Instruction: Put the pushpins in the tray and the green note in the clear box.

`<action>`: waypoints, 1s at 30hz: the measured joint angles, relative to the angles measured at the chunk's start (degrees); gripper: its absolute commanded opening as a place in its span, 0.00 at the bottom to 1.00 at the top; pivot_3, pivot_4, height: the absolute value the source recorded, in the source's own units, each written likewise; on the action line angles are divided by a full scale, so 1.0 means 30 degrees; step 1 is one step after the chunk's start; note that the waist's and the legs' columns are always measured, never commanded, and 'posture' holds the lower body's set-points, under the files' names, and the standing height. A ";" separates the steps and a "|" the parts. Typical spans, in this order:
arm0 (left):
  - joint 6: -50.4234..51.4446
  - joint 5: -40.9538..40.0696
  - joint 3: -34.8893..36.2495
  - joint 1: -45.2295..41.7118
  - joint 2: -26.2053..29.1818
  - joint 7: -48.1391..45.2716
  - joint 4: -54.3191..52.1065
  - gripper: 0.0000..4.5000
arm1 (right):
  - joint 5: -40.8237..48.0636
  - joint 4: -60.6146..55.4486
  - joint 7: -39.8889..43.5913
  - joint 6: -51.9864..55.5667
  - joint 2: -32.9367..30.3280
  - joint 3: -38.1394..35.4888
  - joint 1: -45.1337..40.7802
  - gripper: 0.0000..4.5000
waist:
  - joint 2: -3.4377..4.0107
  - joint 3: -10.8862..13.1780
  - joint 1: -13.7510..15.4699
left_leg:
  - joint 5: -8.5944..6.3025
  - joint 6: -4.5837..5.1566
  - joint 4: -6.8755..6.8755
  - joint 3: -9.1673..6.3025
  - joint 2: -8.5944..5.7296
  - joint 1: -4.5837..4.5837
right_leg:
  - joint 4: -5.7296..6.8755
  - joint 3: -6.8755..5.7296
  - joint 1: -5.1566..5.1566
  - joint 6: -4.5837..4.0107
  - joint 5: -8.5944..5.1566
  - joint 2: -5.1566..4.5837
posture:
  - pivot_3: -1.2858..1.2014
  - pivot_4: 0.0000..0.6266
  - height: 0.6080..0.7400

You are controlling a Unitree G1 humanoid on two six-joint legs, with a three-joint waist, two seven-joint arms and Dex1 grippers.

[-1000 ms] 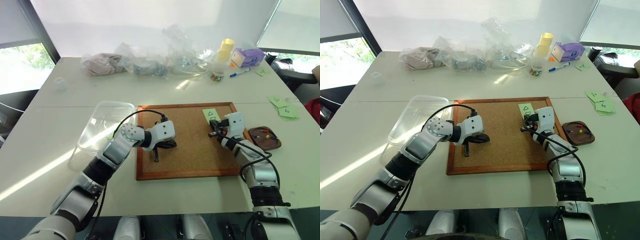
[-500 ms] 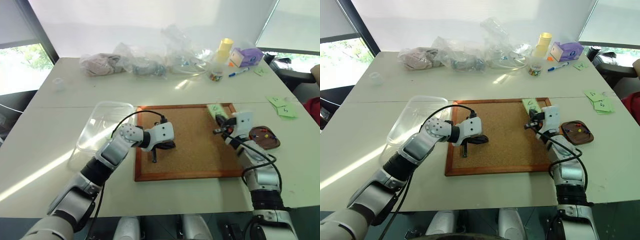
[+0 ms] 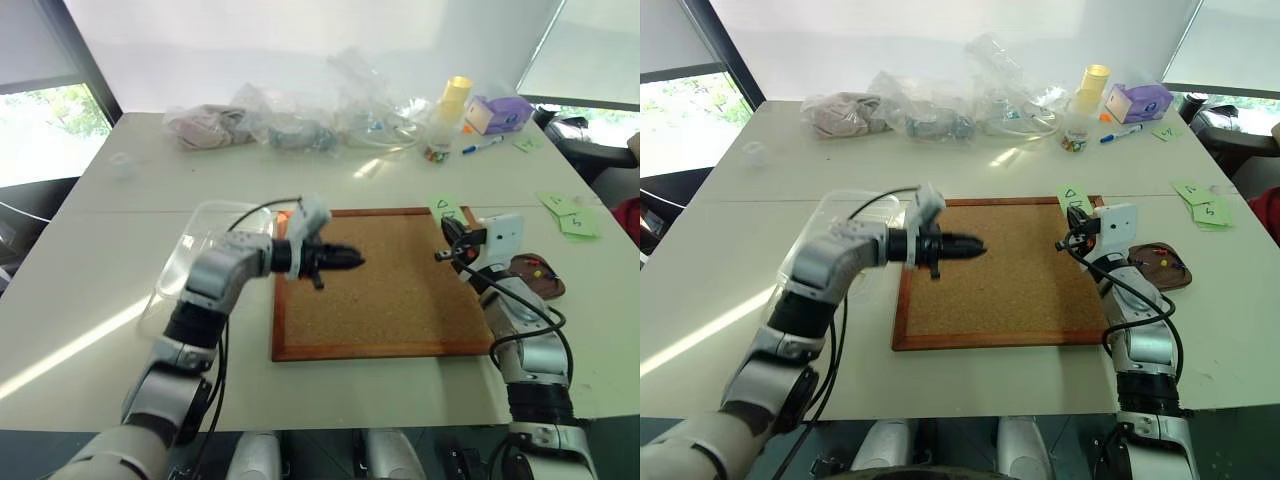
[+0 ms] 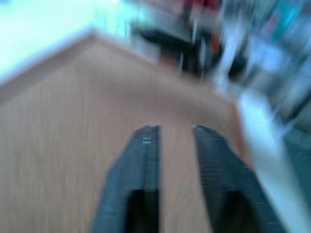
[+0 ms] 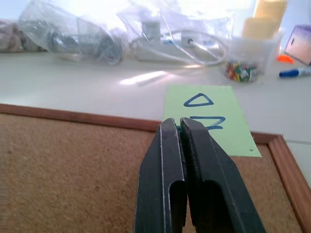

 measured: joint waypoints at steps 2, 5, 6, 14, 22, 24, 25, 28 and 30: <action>0.0538 -0.0935 0.1110 -0.1626 -0.0444 0.0528 0.1129 0.83 | 0.0210 -0.1615 -0.0086 0.0629 -0.0271 -0.0034 0.0409 0.00 | 0.0000 0.0000 -0.0011 | -0.0001 0.0000 -0.0003 -0.0001 -0.0002 0.0006 | -0.0002 0.0000 0.0002 0.0009 -0.0005 0.0001 | 0.52 0.24 0.98; 0.0571 -0.1113 0.2222 -0.3580 -0.1827 0.2610 0.4855 0.99 | 0.0453 -0.3833 -0.0288 0.1585 -0.0408 -0.0128 0.0739 0.00 | -0.0011 0.0005 0.0041 | 0.0002 -0.0002 -0.0004 -0.0018 -0.0009 0.0013 | -0.0001 -0.0011 0.0016 0.0012 -0.0006 0.0005 | 0.52 0.24 0.98; 0.0565 -0.1074 0.2669 -0.4305 -0.2330 0.3571 0.6487 0.99 | 0.0572 -0.4493 -0.0350 0.1883 -0.0403 -0.0012 0.0748 0.00 | -0.0021 0.0011 0.0018 | 0.0001 -0.0001 -0.0001 -0.0021 -0.0014 0.0009 | -0.0014 -0.0018 0.0017 0.0012 -0.0007 0.0006 | 0.52 0.24 0.98; -0.0108 -0.1442 0.4932 -0.8102 -0.4597 0.5574 1.5064 0.99 | 0.0625 -0.7207 -0.1110 0.3681 -0.0378 0.0091 0.0804 0.00 | -0.0075 0.0053 -0.0030 | -0.0004 0.0003 -0.0037 -0.0020 -0.0020 -0.0026 | -0.0037 -0.0040 -0.0010 0.0032 -0.0018 0.0010 | 0.52 0.24 0.98; -0.3411 -0.1455 0.6260 -0.9141 -0.5925 0.5382 1.8073 0.72 | 0.0607 -0.8444 -0.1429 0.4337 -0.0247 0.0916 0.0891 0.00 | -0.0091 0.0063 -0.0021 | -0.0004 0.0003 -0.0030 -0.0026 -0.0020 -0.0035 | -0.0041 -0.0044 -0.0011 0.0024 -0.0021 0.0006 | 0.52 0.24 0.98; -0.4082 -0.1449 0.6386 -0.9206 -0.6213 0.5481 1.8370 0.49 | 0.0607 -0.8527 -0.1471 0.4457 -0.0240 0.0959 0.0912 0.00 | -0.0092 0.0064 0.0005 | -0.0004 0.0004 -0.0028 -0.0027 -0.0024 -0.0047 | -0.0048 -0.0046 -0.0011 0.0025 -0.0021 0.0003 | 0.52 0.24 0.98; -0.4295 -0.1449 0.6474 -0.9242 -0.6288 0.5482 1.8598 0.41 | 0.0609 -0.8651 -0.1494 0.4479 -0.0241 0.0960 0.0978 0.00 | -0.0092 0.0064 0.0007 | -0.0004 0.0005 -0.0027 -0.0027 -0.0026 -0.0052 | -0.0049 -0.0047 -0.0014 0.0025 -0.0021 0.0002 | 0.52 0.24 0.98; -0.4601 -0.1446 0.6535 -0.9368 -0.6415 0.5467 1.8886 0.15 | 0.0614 -0.8880 -0.1551 0.4505 -0.0242 0.0959 0.1177 0.00 | -0.0097 0.0066 -0.0004 | -0.0004 0.0005 -0.0025 -0.0030 -0.0027 -0.0062 | -0.0050 -0.0046 -0.0021 0.0025 -0.0021 0.0002 | 0.52 0.24 0.98; -0.4677 -0.1397 0.6530 -0.9589 -0.6487 0.5395 1.8913 0.01 | 0.0613 -0.8882 -0.1581 0.4521 -0.0243 0.0958 0.1197 0.00 | -0.0098 0.0067 -0.0008 | -0.0004 0.0005 -0.0024 -0.0031 -0.0028 -0.0062 | -0.0049 -0.0048 -0.0022 0.0025 -0.0021 0.0003 | 0.52 0.24 0.98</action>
